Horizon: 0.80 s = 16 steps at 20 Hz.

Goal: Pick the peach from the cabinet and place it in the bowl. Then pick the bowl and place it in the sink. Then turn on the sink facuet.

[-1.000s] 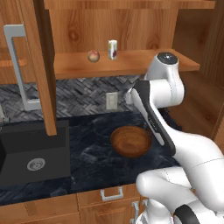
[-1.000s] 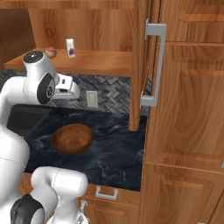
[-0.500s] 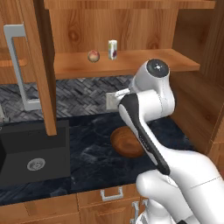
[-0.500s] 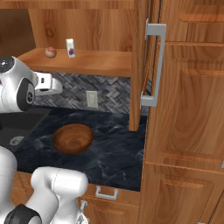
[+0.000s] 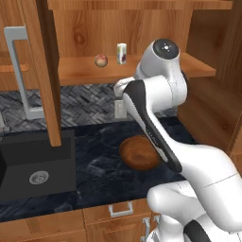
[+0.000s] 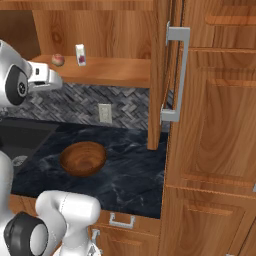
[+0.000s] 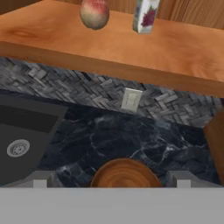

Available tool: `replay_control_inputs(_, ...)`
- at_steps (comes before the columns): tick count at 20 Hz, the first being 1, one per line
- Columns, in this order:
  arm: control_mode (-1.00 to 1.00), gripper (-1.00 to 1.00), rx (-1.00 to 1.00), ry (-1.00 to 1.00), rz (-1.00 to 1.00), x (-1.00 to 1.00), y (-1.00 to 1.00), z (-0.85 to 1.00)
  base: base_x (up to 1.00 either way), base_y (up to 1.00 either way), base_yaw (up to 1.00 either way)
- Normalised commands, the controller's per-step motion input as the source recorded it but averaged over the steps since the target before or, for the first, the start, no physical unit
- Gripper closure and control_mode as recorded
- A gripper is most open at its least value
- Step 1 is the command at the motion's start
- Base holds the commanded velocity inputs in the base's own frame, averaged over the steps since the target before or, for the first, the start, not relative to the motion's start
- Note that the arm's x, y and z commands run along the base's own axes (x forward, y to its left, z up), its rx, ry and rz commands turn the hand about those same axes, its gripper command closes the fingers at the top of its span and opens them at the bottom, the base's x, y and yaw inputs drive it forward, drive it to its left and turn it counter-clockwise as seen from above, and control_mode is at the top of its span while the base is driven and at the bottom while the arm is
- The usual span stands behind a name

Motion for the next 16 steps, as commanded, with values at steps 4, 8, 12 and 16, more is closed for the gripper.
replay_control_inputs(4, -1.00, -1.00, 0.00, 0.00, 0.00, 0.14, 0.13, 0.42, 0.00, 0.00, 0.00)
replay_control_inputs(8, -1.00, -1.00, 0.01, -0.03, 0.00, 0.06, 0.23, 0.15, 0.00, 0.00, 0.00)
replay_control_inputs(12, -1.00, -1.00, 0.02, -0.13, 0.00, 0.27, 0.41, 0.00, 0.00, 0.00, 0.00)
replay_control_inputs(16, -1.00, -1.00, 0.02, -0.11, 0.00, 0.53, 0.36, 0.01, 0.00, 0.00, 0.00)
